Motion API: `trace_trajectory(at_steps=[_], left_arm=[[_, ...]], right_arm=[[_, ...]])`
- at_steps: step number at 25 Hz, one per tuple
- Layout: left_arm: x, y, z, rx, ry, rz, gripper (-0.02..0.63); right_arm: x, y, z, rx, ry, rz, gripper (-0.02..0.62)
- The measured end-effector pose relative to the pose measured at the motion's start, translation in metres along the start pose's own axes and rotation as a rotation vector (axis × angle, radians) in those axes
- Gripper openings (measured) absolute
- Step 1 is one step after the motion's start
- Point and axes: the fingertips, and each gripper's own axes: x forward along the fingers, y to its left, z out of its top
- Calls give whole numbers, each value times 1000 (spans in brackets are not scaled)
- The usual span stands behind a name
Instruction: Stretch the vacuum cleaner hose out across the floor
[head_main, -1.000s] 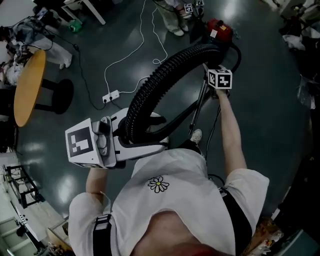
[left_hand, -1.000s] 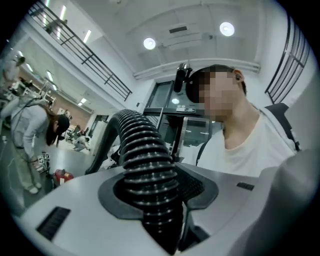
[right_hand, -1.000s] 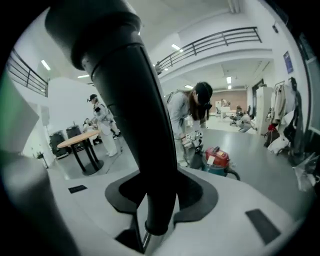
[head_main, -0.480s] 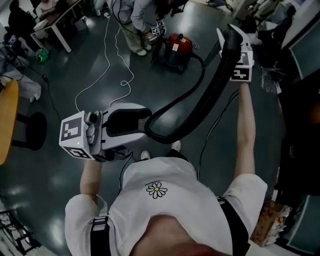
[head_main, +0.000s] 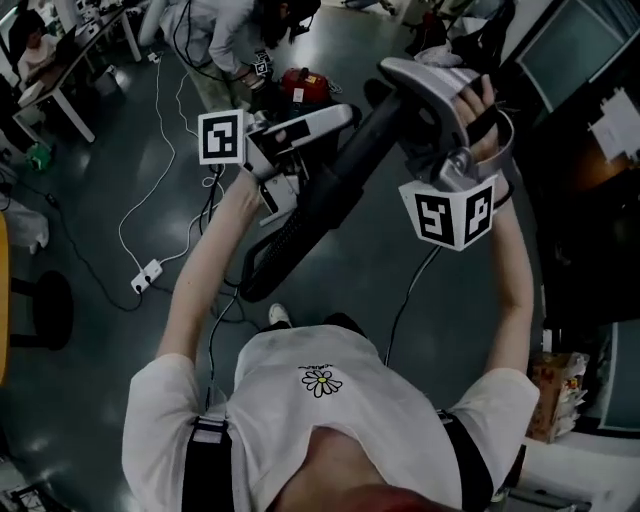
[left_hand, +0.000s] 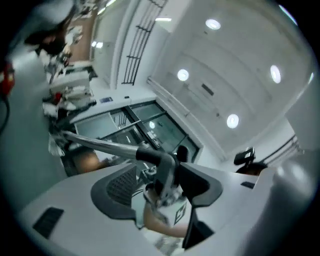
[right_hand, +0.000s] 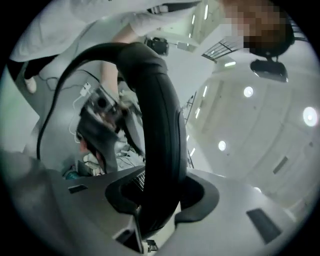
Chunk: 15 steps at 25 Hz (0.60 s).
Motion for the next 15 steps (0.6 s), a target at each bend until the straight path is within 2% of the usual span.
trace_trajectory(at_steps=[3, 5, 8, 11, 13, 15], left_arm=[[32, -5, -44, -266, 110, -220, 272], [44, -9, -92, -363, 178, -286, 273], [63, -12, -169, -459, 216, -327, 273], [78, -14, -251, -581, 219, -342, 274], [82, -2, -302, -692, 159, -301, 275], [90, 24, -344, -820, 65, -252, 275]], right_arm=[[-50, 24, 33, -25, -24, 33, 153], [-94, 33, 43, -36, -7, 30, 158], [-170, 48, 60, -107, 16, 66, 164], [-247, 67, 80, -198, 20, 151, 166], [-300, 76, 98, -238, -1, 219, 166], [-349, 79, 120, -262, -32, 286, 166]])
